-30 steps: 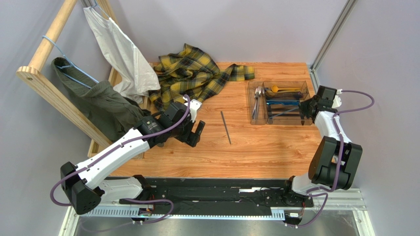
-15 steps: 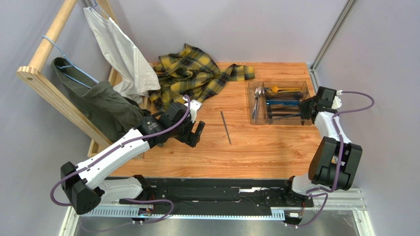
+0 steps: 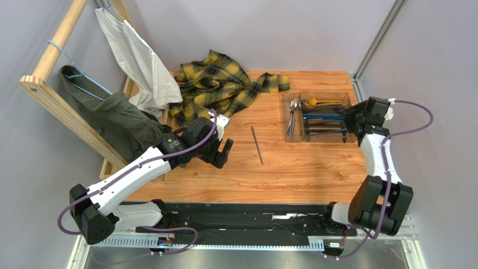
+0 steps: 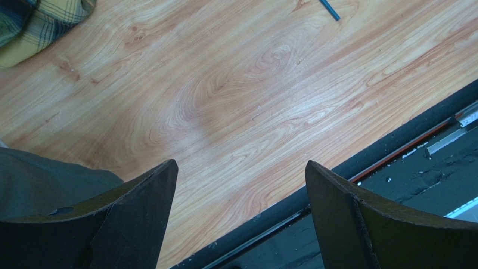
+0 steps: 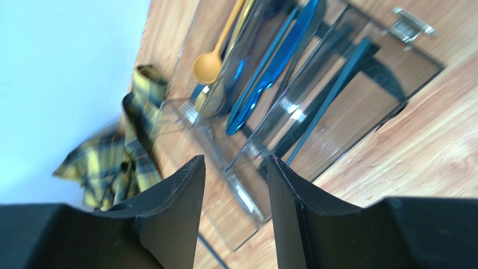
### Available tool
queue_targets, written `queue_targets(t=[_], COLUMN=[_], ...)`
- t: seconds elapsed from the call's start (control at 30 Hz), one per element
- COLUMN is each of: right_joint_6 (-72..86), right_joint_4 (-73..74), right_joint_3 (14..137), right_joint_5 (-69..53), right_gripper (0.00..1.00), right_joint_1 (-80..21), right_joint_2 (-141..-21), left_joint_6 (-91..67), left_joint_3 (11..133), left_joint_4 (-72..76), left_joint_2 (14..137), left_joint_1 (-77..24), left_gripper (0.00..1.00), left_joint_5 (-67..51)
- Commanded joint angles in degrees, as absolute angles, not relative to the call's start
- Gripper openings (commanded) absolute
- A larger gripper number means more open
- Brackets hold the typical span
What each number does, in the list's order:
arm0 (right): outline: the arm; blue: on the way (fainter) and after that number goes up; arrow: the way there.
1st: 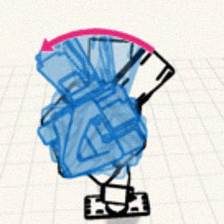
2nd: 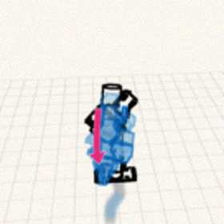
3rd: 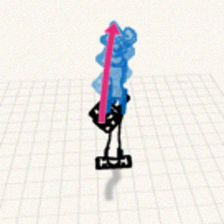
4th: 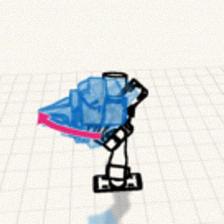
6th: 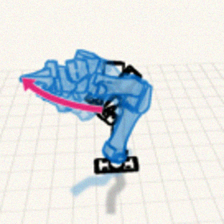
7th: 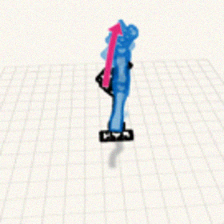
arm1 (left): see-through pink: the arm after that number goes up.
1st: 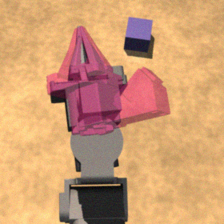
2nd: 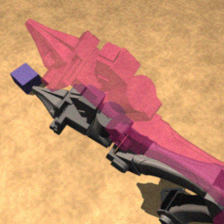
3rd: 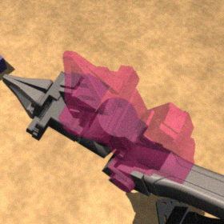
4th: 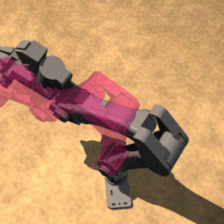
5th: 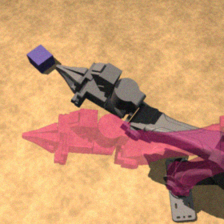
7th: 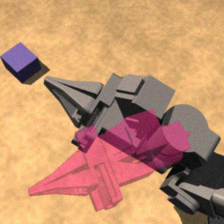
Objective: Sort the eating utensils into containers
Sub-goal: Place the chopstick in the storage box, then pick up the chopstick from the center of the board.
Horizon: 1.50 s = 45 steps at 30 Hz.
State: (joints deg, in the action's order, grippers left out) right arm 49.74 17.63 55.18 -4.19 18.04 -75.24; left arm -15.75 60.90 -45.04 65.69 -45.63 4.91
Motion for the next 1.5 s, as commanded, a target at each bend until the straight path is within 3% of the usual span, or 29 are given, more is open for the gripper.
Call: queue_targets(t=[0.0, 0.73, 1.17, 1.47], right_joint_6=[49.57, 37.27, 33.58, 33.4], right_joint_4=[18.98, 32.16, 37.18, 38.14], right_joint_3=[53.79, 42.37, 40.35, 38.59], right_joint_5=[-11.42, -20.3, -21.18, -21.88], right_gripper=[0.49, 0.53, 0.56, 0.56], right_joint_1=[17.14, 7.82, 7.82, 7.82], right_joint_2=[-69.45, -50.19, -44.65, -43.33], left_joint_6=[-16.08, -31.2, -34.45, -36.3], left_joint_3=[60.82, 72.24, 91.73, 96.59], left_joint_4=[-42.89, -35.42, -40.24, -41.48], left_joint_2=[66.88, 93.76, 113.89, 122.43], left_joint_1=[-45.35, -45.53, -48.25, -48.43], left_gripper=[0.92, 0.9, 0.77, 0.68], left_joint_5=[3.87, -4.13, -0.71, -0.09])
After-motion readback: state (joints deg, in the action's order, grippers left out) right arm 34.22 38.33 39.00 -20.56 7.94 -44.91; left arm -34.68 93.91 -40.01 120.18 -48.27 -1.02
